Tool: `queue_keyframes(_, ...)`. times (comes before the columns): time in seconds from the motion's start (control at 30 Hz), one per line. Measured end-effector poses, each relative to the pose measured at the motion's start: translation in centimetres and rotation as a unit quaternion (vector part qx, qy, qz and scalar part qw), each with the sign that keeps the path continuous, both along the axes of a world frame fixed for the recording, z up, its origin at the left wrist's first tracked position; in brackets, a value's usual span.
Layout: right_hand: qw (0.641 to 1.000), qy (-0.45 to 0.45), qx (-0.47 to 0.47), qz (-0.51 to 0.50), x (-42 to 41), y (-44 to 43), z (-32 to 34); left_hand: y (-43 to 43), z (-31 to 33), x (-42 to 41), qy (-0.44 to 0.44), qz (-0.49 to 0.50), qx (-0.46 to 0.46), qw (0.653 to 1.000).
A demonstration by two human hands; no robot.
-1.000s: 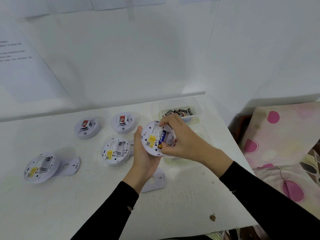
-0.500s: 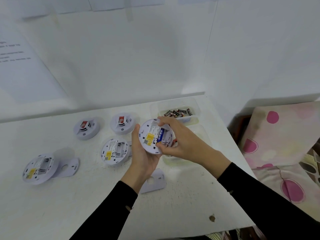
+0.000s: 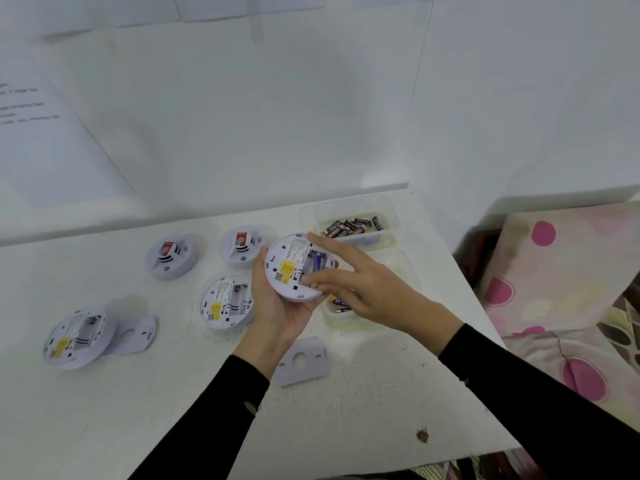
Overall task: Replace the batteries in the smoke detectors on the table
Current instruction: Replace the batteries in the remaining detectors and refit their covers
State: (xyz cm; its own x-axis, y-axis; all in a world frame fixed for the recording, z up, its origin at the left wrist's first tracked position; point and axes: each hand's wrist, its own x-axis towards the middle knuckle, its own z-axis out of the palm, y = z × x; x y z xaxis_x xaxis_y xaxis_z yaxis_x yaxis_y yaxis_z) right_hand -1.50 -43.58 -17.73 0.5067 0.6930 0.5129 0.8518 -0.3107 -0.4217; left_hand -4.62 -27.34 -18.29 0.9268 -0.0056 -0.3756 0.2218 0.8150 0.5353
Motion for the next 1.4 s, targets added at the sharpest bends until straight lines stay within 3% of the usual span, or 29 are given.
queue_keyframes(0.13, 0.979, 0.093, 0.172, -0.063, -0.2, 0.6, 0.7, 0.1, -0.2, 0.3, -0.005, 0.006, -0.002, 1.000)
queue_keyframes(0.2, 0.964, 0.118, 0.200, -0.131, 0.6, 0.1, 0.3, 0.5, -0.5, 0.4, 0.004, 0.021, 0.001, 1.000)
queue_keyframes(0.33, 0.953, 0.216, 0.031, -0.211, 2.3, -1.6, -2.2, 1.6, -0.9, 0.4, 0.005, 0.037, -0.011, 0.999)
queue_keyframes(0.47, 0.910, 0.256, -0.168, -0.279, 3.6, -1.7, -3.7, 2.0, -1.1, 0.3, 0.005, 0.034, -0.014, 0.999)
queue_keyframes(0.57, 0.895, 0.222, -0.240, -0.302, 3.4, -1.2, -3.8, 2.2, -1.2, 0.1, 0.007, 0.037, -0.022, 0.999)
queue_keyframes(0.63, 0.923, 0.132, -0.175, -0.318, 1.8, -0.6, -3.8, 2.4, -1.3, -0.2, 0.004, 0.043, -0.027, 0.999)
queue_keyframes(0.7, 0.970, 0.038, -0.077, -0.228, -0.5, 0.6, -3.8, 2.8, -1.3, -0.5, -0.003, 0.050, -0.025, 0.998)
queue_keyframes(0.77, 0.992, -0.015, -0.093, -0.083, -2.9, 1.9, -4.7, 3.3, -1.3, -0.8, -0.014, 0.057, -0.019, 0.998)
queue_keyframes(0.83, 0.988, -0.070, -0.138, -0.021, -4.2, 2.6, -5.8, 4.2, -1.3, -1.2, -0.024, 0.066, -0.015, 0.997)
queue_keyframes(0.93, 0.977, -0.146, -0.149, -0.041, -4.8, 3.0, -6.6, 5.8, -1.6, -2.1, -0.035, 0.080, -0.015, 0.996)
queue_keyframes(1.2, 0.953, -0.091, -0.286, -0.036, -5.6, 4.1, -7.2, 9.9, -1.6, -3.4, -0.036, 0.065, -0.025, 0.997)
queue_keyframes(1.4, 0.961, -0.039, -0.270, -0.044, -6.2, 6.3, -5.0, 13.6, -0.5, -3.6, -0.036, 0.046, -0.007, 0.998)
